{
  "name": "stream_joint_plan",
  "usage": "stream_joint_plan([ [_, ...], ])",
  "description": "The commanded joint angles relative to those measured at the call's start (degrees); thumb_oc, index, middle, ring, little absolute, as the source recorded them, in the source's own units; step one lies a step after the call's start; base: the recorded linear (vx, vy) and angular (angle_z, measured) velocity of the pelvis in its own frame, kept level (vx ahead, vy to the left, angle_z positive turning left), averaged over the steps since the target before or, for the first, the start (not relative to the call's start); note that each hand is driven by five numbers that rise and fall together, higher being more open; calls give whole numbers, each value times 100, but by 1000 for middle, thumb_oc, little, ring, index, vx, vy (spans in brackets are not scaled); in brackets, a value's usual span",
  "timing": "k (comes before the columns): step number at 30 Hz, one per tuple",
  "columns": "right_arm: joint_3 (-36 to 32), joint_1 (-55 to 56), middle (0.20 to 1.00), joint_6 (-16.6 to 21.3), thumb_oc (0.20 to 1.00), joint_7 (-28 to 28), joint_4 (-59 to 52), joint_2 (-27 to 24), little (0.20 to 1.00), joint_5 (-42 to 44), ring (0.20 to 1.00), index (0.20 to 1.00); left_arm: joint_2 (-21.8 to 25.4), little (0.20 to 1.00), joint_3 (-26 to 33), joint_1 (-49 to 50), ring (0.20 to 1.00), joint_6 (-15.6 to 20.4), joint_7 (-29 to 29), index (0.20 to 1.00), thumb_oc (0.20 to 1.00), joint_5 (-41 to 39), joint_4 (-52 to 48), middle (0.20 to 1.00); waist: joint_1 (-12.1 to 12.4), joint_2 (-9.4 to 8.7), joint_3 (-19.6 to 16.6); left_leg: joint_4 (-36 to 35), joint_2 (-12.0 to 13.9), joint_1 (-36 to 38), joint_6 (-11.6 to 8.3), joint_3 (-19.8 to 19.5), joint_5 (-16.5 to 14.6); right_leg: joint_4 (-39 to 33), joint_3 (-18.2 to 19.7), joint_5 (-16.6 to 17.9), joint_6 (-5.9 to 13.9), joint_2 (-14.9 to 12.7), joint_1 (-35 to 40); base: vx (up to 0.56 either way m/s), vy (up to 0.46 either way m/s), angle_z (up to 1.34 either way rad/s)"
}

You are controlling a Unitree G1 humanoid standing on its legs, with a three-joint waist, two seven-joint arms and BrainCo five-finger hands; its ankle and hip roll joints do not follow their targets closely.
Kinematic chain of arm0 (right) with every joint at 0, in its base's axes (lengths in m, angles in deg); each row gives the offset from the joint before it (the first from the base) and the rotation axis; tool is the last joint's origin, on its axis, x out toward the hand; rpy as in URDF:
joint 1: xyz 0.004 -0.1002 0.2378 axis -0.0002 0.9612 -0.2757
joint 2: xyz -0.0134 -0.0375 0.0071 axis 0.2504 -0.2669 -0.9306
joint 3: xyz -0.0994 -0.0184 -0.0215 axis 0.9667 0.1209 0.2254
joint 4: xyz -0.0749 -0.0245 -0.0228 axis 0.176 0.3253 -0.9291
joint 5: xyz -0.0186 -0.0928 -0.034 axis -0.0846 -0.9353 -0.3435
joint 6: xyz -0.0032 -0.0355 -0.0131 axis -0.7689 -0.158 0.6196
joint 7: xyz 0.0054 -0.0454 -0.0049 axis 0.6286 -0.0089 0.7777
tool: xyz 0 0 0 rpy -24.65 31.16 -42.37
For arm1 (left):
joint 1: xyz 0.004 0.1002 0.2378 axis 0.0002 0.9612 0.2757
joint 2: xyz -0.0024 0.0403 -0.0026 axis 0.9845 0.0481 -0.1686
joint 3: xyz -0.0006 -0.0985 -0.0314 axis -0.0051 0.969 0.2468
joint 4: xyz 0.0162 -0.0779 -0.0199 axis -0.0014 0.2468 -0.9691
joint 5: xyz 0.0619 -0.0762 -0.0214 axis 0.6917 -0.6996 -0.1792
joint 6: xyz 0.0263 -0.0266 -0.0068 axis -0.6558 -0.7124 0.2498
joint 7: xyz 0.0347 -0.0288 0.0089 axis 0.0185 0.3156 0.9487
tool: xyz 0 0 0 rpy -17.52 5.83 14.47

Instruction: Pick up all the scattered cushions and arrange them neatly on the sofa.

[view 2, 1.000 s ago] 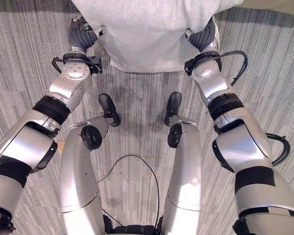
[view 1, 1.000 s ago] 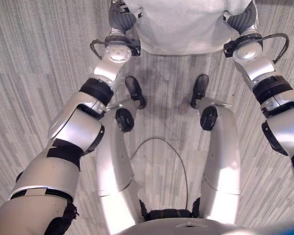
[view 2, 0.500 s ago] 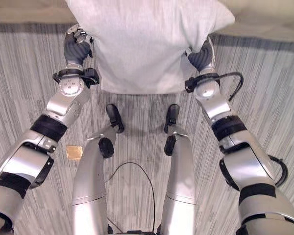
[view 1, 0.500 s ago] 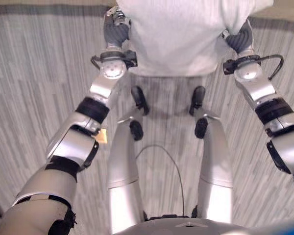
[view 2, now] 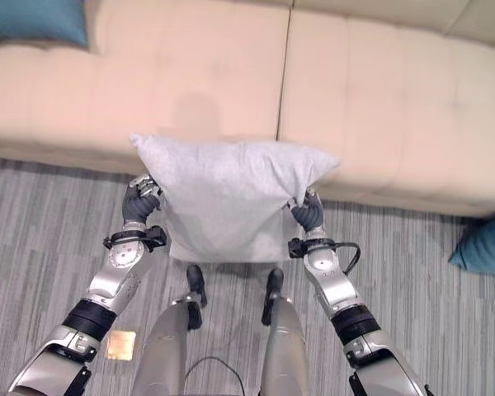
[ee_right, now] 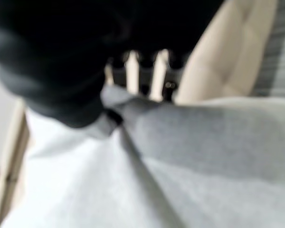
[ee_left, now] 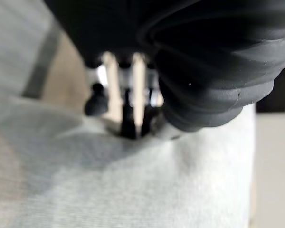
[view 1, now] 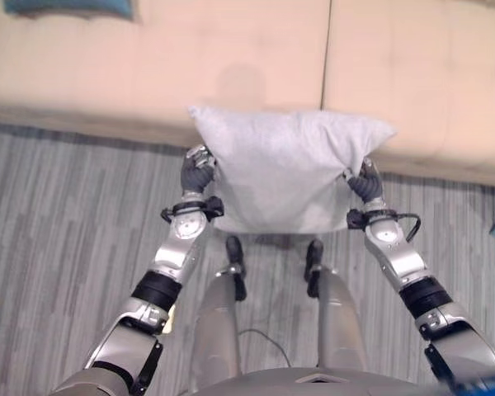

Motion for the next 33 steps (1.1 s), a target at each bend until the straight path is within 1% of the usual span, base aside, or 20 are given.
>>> stream_joint_plan([
  [1, 113, -352, 200, 604, 200, 417, -754, 114, 200, -228, 200, 200, -236, 200, -177, -231, 200, 395, -456, 200, 200, 455, -672, 200, -25, 179, 72, -584, 17, 775, -283, -276, 81, -565, -69, 591, 336, 18, 577, 179, 158, -5],
  [3, 86, -30, 200, 599, 200, 554, -877, 165, 200, -283, 200, 200, -200, 200, -186, 128, 200, 390, -558, 200, 200, 630, -785, 200, -44, 184, -71, -935, -142, 1486, -260, -203, 46, -767, -72, 678, 420, 56, 1170, 179, 167, -5],
  [5, 79, 83, 200, 592, 200, 589, -925, 164, 200, -328, 200, 200, -209, 200, -177, 295, 200, 379, -603, 200, 200, 636, -845, 200, -44, 195, -154, -1129, -197, 1738, -252, -172, 69, -831, -48, 758, 458, 75, 1342, 200, 164, -12],
  [7, 11, 374, 200, 559, 200, 723, -993, 143, 200, -366, 200, 200, -205, 200, -75, 723, 200, 360, -744, 200, 200, 633, -915, 200, -71, 235, -333, -1501, -298, 2337, -212, -60, 37, -640, -13, 979, 584, 91, 1592, 263, 205, -15],
  [9, -47, 536, 200, 547, 200, 776, -1017, 154, 200, -400, 200, 200, -174, 200, 16, 924, 200, 336, -795, 200, 200, 679, -941, 200, -95, 302, -408, -1748, -305, 2688, -155, 18, 39, -281, -4, 960, 626, 143, 1606, 145, 142, -16],
  [11, -79, 639, 200, 552, 200, 790, -1056, 152, 200, -407, 200, 200, -215, 200, 22, 1016, 200, 318, -803, 200, 200, 661, -968, 200, -118, 343, -460, -1827, -318, 2812, -141, 38, 55, -101, 55, 921, 619, 252, 1608, 110, 93, -20],
  [12, -161, 766, 200, 538, 200, 818, -1049, 124, 200, -397, 200, 200, -237, 200, 49, 1118, 200, 298, -855, 200, 200, 656, -965, 200, -180, 367, -526, -1939, -366, 3052, -130, -18, 39, 14, 184, 755, 562, 579, 1626, 133, 65, -15],
  [14, -188, 779, 200, 512, 200, 811, -1023, 74, 200, -442, 200, 200, -257, 200, 79, 1208, 200, 288, -881, 200, 200, 658, -947, 200, -170, 348, -623, -2026, -436, 3240, -130, 16, -10, -313, 110, 612, 496, 746, 1709, 156, 34, -14],
  [15, -187, 783, 200, 511, 200, 810, -1024, 73, 200, -443, 200, 200, -258, 200, 79, 1212, 200, 288, -882, 200, 200, 659, -949, 200, -170, 356, -614, -2035, -427, 3261, -134, 15, -11, -330, 104, 614, 493, 756, 1735, 134, -26, -9],
  [16, -201, 797, 200, 518, 200, 827, -1015, 51, 200, -437, 200, 200, -258, 200, 96, 1229, 200, 271, -892, 200, 200, 691, -942, 200, -170, 332, -678, -2069, -465, 3329, -145, 15, -35, -608, 84, 593, 475, 822, 1760, 223, -56, 2],
  [17, -273, 897, 200, 530, 200, 866, -1000, -8, 200, -409, 200, 200, -299, 200, 116, 1319, 200, 229, -917, 200, 200, 690, -940, 200, -210, 298, -761, -2110, -535, 3517, -160, -56, -93, -1225, 119, 636, 442, 1034, 1911, 285, -71, 7],
  [21, -385, 1152, 200, 506, 200, 895, -1012, -107, 200, -446, 200, 200, -375, 200, 115, 1443, 200, 178, -1004, 200, 200, 736, -902, 200, -335, 233, -835, -2036, -626, 3785, -200, -291, -218, -1539, 450, 652, 375, 1291, 2105, 259, -85, 28],
  [22, -517, 1340, 200, 508, 200, 914, -1061, -157, 200, -421, 200, 200, -446, 200, 72, 1501, 200, 177, -1100, 200, 200, 772, -878, 200, -370, 217, -932, -1829, -628, 3787, -267, -328, -375, -1747, 469, 586, 281, 1309, 2438, 286, -145, 50],
  [25, -620, 1520, 200, 504, 200, 933, -1103, -235, 200, -349, 200, 200, -526, 200, -18, 1558, 200, 163, -1252, 200, 200, 631, -812, 200, -471, 210, -995, -1157, -503, 3644, -481, -344, -410, -1764, 334, 403, 96, 1284, 2736, 202, -148, 63],
  [26, -621, 1523, 200, 504, 200, 934, -1106, -236, 200, -348, 200, 200, -526, 200, -19, 1560, 200, 163, -1252, 200, 200, 630, -813, 200, -483, 213, -993, -1126, -496, 3631, -485, -357, -425, -1769, 320, 402, 93, 1286, 2743, 96, -113, 73],
  [27, -668, 1565, 200, 511, 200, 930, -1142, -260, 200, -325, 200, 200, -538, 200, -60, 1540, 200, 159, -1279, 200, 200, 604, -788, 200, -535, 169, -961, -645, -416, 3485, -608, -286, -332, -1780, 262, 376, 25, 1254, 2861, 97, -205, 78],
  [28, -716, 1587, 200, 512, 200, 926, -1201, -307, 200, -282, 200, 200, -568, 200, -135, 1482, 200, 147, -1336, 200, 200, 502, -746, 200, -572, 71, -900, -10, -196, 3234, -768, -73, -102, -1796, 94, 303, -63, 1178, 3056, 132, -242, 103],
  [30, -751, 1676, 200, 491, 200, 908, -1240, -297, 200, -259, 200, 200, -579, 200, -173, 1469, 200, 117, -1352, 200, 200, 486, -745, 200, -613, 14, -880, 12, 98, 3099, -707, 322, -79, -1850, -28, 214, -106, 1158, 3225, 111, -162, 92],
  [32, -792, 1695, 200, 485, 200, 912, -1236, -270, 200, -225, 200, 200, -575, 200, -220, 1453, 200, 96, -1378, 200, 200, 544, -672, 200, -602, -14, -942, -471, 142, 2987, -605, 508, -127, -1961, -94, 173, -77, 1141, 3334, 136, -63, 44],
  [33, -771, 1673, 200, 501, 200, 891, -1224, -253, 200, -210, 200, 200, -568, 200, -249, 1406, 200, 83, -1344, 200, 200, 605, -644, 200, -573, -19, -952, -681, 190, 2791, -596, 494, 37, -2001, -59, 174, -63, 1155, 3391, 172, -27, 32],
])
